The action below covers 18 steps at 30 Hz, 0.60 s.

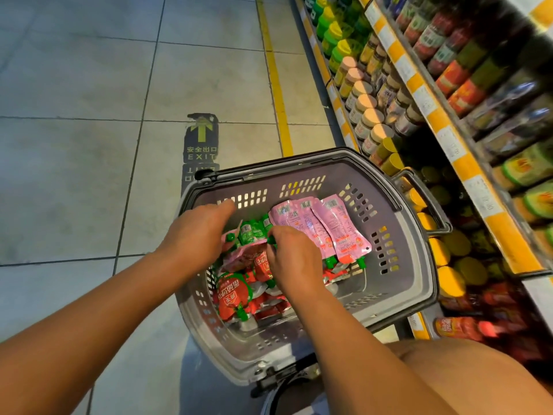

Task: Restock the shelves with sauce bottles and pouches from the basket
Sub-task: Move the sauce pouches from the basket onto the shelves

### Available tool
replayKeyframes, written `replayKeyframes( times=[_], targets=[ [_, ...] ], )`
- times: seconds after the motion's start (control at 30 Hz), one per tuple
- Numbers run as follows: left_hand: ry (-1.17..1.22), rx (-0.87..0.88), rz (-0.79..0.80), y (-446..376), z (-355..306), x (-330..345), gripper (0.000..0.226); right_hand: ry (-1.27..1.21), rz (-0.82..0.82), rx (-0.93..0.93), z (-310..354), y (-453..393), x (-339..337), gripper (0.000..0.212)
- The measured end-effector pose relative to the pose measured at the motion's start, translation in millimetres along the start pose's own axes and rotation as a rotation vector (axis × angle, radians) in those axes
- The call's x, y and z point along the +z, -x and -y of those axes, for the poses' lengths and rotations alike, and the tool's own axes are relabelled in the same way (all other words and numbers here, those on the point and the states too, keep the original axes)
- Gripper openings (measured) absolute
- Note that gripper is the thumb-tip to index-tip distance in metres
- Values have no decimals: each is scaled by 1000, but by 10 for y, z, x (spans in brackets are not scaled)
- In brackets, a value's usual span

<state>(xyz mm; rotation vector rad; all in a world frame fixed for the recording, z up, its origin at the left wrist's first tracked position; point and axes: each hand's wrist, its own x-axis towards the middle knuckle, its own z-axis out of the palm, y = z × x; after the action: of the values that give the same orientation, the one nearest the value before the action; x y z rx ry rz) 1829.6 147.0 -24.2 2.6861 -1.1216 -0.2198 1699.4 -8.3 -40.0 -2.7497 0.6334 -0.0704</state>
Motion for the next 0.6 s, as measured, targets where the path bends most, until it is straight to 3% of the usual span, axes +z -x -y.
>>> replayKeyframes(
  times=[0.1,0.2,0.43,0.5,0.6],
  targets=[
    [0,-38,184,-64,-29,72,36,-33,-31,29,-24,39,-36,7],
    [-20,-50,371,-12,-88,285,51,-64,-63,37,-72,65,-59,8],
    [72,-201,223,-264,-204,677,42,-134,-96,121,-185,71,-122,16],
    [74,-217,271,-389,-210,755,40,-137,-104,122,-232,68,-150,18],
    [8,-146,471,-485,-188,899,52,-169,-95,146,-285,65,-168,16]
  ],
)
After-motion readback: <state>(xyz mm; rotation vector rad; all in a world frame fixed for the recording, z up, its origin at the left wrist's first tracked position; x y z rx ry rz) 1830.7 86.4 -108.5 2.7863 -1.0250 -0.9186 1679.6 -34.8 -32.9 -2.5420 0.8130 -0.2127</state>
